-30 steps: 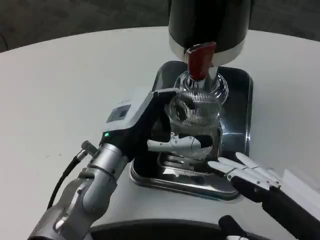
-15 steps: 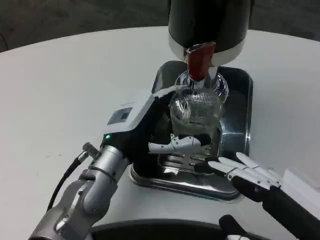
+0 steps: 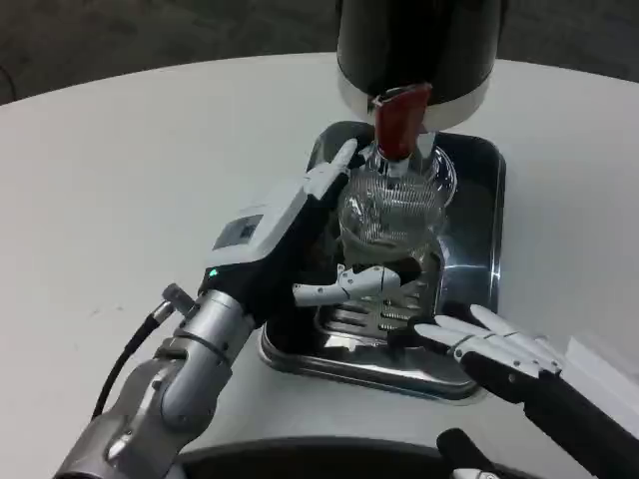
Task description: Grasp the cup under the faucet to collect the drink, then remove the cup.
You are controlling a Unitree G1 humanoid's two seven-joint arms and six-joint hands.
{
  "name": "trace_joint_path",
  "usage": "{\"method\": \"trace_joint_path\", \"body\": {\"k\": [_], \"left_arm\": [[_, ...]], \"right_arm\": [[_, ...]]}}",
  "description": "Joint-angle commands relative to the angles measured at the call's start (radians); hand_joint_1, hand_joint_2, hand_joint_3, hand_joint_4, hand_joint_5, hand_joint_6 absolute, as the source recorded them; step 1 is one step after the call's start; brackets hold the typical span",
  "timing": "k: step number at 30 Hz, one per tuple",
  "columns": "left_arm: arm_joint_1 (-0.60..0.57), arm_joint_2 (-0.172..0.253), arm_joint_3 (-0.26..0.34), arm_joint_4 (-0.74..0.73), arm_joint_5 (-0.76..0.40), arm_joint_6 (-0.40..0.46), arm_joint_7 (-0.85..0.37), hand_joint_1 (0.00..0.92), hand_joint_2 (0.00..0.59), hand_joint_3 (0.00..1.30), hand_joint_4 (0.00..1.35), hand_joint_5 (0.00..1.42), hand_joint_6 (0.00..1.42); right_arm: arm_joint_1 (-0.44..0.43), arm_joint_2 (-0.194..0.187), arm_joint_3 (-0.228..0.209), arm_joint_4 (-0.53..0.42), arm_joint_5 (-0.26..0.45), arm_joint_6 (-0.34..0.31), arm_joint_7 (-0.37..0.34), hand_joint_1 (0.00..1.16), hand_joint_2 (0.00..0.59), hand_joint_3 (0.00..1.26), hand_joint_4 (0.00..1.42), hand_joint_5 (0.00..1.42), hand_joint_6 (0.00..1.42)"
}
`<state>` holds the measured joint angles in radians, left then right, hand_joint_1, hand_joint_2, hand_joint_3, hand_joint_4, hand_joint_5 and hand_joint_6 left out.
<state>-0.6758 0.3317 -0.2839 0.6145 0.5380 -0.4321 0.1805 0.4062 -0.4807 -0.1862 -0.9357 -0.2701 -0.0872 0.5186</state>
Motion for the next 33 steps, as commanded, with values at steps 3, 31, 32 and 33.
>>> {"method": "trace_joint_path", "body": {"k": [3,31,32,33], "left_arm": [[0.043,0.025,0.01,-0.01,-0.04,-0.016,-0.059,0.134,0.0,0.0,0.0,0.01,0.05],[0.206,0.161,0.166,-0.284,-0.187,0.048,-0.289,0.009,0.0,0.0,0.0,0.0,0.0],[0.218,0.16,0.178,-0.31,-0.197,0.057,-0.29,0.002,0.0,0.0,0.0,0.0,0.0],[0.231,0.158,0.191,-0.34,-0.209,0.065,-0.289,0.0,0.0,0.0,0.0,0.0,0.0]], "right_arm": [[0.012,0.005,0.002,-0.004,0.011,-0.002,-0.008,0.55,0.576,0.17,0.09,0.01,0.0],[-0.004,0.002,0.007,0.001,0.007,0.007,-0.007,0.54,0.578,0.17,0.1,0.01,0.0],[-0.004,0.002,0.005,0.001,0.008,0.008,-0.008,0.54,0.578,0.17,0.1,0.01,0.0],[-0.004,0.002,0.004,0.001,0.008,0.009,-0.008,0.54,0.578,0.17,0.1,0.01,0.0]]}}
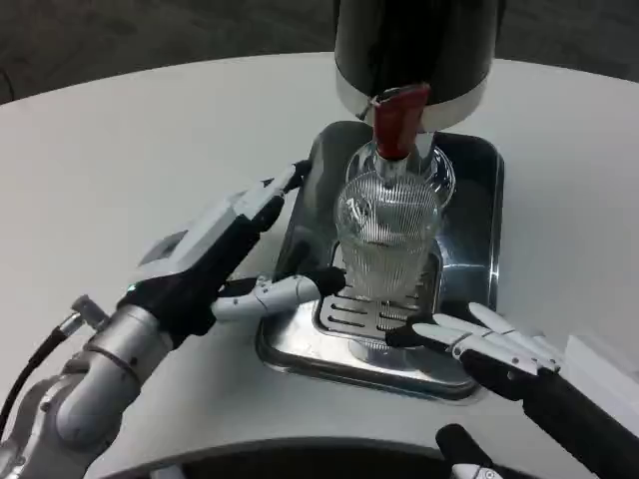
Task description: Grasp the cup under the faucet to collect the drink, then remove the cup.
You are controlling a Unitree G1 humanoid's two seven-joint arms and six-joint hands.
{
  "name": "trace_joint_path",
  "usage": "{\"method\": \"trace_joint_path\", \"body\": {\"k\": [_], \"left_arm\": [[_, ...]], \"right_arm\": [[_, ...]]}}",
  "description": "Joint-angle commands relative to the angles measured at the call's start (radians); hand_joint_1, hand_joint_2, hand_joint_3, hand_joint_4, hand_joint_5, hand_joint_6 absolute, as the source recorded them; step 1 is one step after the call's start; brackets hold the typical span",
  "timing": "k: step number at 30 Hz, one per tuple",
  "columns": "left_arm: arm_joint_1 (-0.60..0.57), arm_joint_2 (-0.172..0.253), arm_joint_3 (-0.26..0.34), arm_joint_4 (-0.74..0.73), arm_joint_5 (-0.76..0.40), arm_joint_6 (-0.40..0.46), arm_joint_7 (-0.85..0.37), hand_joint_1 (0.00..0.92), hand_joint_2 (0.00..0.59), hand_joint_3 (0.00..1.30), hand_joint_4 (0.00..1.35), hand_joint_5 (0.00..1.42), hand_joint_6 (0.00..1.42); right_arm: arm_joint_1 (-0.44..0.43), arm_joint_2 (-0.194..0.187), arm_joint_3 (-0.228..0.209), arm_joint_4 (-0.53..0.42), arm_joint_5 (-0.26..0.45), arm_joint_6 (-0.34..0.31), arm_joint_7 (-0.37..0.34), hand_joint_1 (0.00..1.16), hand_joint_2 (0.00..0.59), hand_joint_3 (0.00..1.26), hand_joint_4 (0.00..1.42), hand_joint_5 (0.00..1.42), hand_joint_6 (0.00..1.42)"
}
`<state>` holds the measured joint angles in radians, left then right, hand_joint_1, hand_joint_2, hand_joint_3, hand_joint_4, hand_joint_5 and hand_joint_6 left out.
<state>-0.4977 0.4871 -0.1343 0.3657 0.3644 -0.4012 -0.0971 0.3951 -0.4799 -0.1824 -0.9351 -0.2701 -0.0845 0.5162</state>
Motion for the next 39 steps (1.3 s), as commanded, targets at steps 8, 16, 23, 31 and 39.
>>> {"method": "trace_joint_path", "body": {"k": [8,16,23,31,39], "left_arm": [[0.107,-0.078,0.147,-0.295,-0.213,0.078,-0.013,0.0,0.023,0.0,0.0,0.02,0.02],[0.066,-0.177,0.205,-0.436,-0.498,0.241,-0.092,0.0,0.044,0.28,0.28,0.35,0.38],[0.026,-0.2,0.212,-0.454,-0.598,0.337,-0.152,0.0,0.068,0.44,0.45,0.49,0.48],[0.0,-0.202,0.211,-0.49,-0.673,0.415,-0.221,0.0,0.075,0.46,0.49,0.5,0.49],[-0.011,-0.197,0.217,-0.516,-0.684,0.453,-0.238,0.0,0.078,0.44,0.47,0.49,0.47]], "right_arm": [[0.014,0.006,0.005,0.005,0.005,0.005,-0.011,0.54,0.578,0.17,0.1,0.01,0.0],[0.013,0.004,-0.002,0.004,0.01,0.004,-0.01,0.54,0.578,0.17,0.1,0.02,0.0],[0.021,0.006,-0.004,-0.001,0.01,0.002,-0.012,0.54,0.578,0.17,0.11,0.02,0.0],[0.031,0.008,-0.01,-0.005,0.014,-0.002,-0.014,0.54,0.578,0.17,0.11,0.03,0.0],[0.037,0.007,-0.01,-0.008,0.014,-0.004,-0.015,0.54,0.578,0.17,0.11,0.03,0.0]]}}
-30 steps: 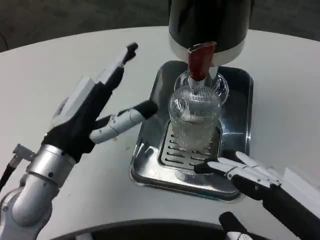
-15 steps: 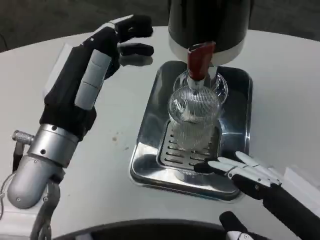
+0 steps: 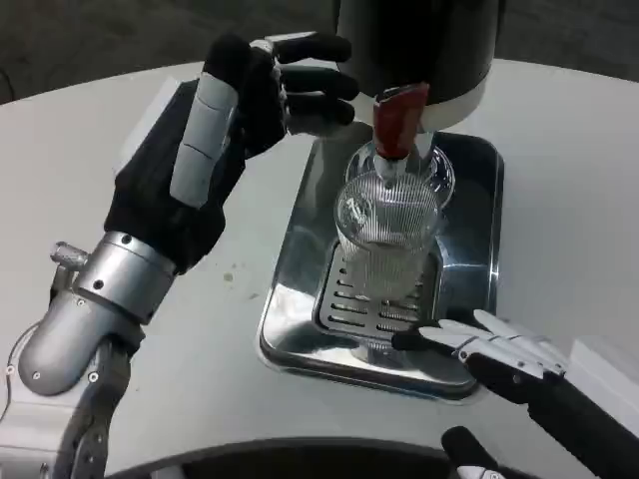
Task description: Grasp the cup under the faucet to collect the drink, then remove the cup.
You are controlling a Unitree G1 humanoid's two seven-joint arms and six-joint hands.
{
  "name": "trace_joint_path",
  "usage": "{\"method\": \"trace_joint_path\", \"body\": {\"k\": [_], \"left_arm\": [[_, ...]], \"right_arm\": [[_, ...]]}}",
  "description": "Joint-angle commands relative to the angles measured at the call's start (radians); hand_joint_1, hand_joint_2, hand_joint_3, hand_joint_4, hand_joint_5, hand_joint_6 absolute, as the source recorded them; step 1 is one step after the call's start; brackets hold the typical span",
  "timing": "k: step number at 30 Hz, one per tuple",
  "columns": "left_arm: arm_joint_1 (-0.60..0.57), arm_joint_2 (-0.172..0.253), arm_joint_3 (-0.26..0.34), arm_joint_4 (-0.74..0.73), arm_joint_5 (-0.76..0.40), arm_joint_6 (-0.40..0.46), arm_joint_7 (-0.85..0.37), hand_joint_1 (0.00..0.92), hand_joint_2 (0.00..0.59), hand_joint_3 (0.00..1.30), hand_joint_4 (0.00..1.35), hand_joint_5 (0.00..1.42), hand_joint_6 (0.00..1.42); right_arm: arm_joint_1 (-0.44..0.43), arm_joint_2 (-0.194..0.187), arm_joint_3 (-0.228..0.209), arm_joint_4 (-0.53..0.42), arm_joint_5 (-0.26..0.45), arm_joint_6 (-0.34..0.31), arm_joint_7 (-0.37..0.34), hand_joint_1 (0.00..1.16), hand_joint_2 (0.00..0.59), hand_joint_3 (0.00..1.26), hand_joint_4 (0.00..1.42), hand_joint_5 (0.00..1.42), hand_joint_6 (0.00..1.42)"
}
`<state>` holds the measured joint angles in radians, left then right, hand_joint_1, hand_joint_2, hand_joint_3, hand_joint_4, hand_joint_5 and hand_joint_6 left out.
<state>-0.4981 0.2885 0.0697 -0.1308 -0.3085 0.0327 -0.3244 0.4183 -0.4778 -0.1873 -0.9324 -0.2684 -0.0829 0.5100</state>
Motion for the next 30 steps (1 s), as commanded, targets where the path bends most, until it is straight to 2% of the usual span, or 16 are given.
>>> {"method": "trace_joint_path", "body": {"k": [1,12,27,30], "left_arm": [[-0.012,0.001,0.013,-0.02,-0.01,0.021,-0.012,0.0,0.079,0.44,0.47,0.49,0.47],[-0.035,0.005,0.012,-0.011,-0.004,0.035,-0.032,0.0,0.074,0.43,0.46,0.47,0.45],[-0.055,-0.005,-0.008,0.008,-0.019,0.058,-0.091,0.0,0.08,0.41,0.44,0.43,0.4],[-0.059,-0.006,-0.007,0.022,-0.036,0.069,-0.111,0.0,0.084,0.37,0.43,0.43,0.38]], "right_arm": [[0.014,0.005,-0.006,-0.011,0.013,-0.006,-0.008,0.54,0.578,0.17,0.11,0.03,0.0],[-0.007,0.004,0.012,-0.01,0.006,0.004,-0.006,0.54,0.578,0.17,0.11,0.03,0.0],[-0.012,0.001,0.007,-0.009,0.015,0.002,-0.002,0.54,0.578,0.17,0.11,0.03,0.0],[-0.011,0.0,0.006,-0.01,0.016,0.002,-0.001,0.54,0.578,0.17,0.11,0.03,0.0]]}}
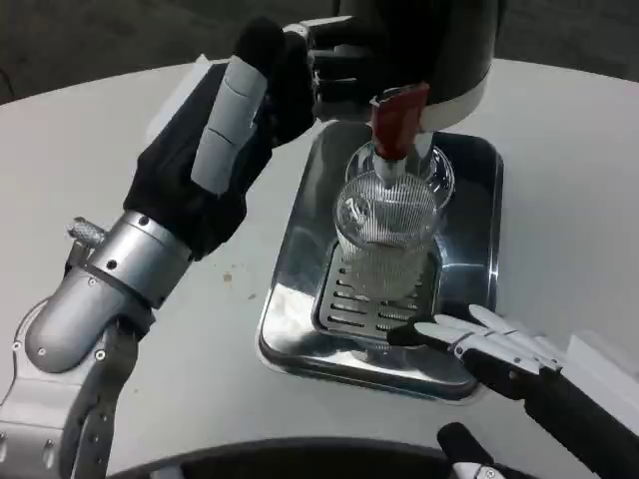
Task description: Grasp the cup under the faucet to collect the drink, then remove the cup.
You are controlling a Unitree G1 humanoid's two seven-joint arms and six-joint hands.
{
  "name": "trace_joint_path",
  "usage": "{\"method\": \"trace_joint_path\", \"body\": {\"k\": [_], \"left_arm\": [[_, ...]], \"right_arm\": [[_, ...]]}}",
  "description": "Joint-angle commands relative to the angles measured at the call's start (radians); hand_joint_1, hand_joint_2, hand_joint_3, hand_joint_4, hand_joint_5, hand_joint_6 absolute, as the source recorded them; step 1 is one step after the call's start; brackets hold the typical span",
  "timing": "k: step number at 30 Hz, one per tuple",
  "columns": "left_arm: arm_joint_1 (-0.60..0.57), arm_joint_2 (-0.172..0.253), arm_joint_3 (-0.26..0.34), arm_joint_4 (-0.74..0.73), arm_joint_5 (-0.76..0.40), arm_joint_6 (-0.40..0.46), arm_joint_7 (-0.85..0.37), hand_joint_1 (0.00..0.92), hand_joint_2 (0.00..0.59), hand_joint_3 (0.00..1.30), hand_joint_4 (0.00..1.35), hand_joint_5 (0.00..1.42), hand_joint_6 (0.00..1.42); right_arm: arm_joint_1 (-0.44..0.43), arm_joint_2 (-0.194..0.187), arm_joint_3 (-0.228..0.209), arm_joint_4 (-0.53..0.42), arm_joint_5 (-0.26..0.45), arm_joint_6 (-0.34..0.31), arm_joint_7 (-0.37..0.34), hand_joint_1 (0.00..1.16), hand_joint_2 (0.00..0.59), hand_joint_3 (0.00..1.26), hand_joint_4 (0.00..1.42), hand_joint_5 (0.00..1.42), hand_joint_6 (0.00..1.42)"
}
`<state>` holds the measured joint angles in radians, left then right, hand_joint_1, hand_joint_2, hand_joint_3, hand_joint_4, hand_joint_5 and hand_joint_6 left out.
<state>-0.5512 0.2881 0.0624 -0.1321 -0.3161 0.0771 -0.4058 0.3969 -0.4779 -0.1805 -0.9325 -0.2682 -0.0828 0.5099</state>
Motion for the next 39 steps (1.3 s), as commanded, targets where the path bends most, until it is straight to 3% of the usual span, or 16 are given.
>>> {"method": "trace_joint_path", "body": {"k": [1,28,39], "left_arm": [[-0.008,-0.005,0.0,0.028,-0.033,0.028,-0.036,0.0,0.085,0.36,0.43,0.43,0.38],[-0.079,-0.021,-0.039,0.046,-0.015,0.015,-0.092,0.0,0.093,0.32,0.32,0.36,0.27],[-0.078,0.004,-0.075,0.076,0.056,-0.023,-0.132,0.0,0.094,0.32,0.26,0.32,0.23]], "right_arm": [[0.011,0.0,-0.001,-0.011,0.015,0.002,-0.001,0.54,0.578,0.17,0.11,0.03,0.0],[0.009,0.005,-0.006,-0.006,0.016,0.008,-0.007,0.53,0.578,0.18,0.12,0.04,0.0],[0.008,0.008,-0.007,-0.005,0.018,0.007,-0.01,0.53,0.578,0.18,0.13,0.04,0.0]]}}
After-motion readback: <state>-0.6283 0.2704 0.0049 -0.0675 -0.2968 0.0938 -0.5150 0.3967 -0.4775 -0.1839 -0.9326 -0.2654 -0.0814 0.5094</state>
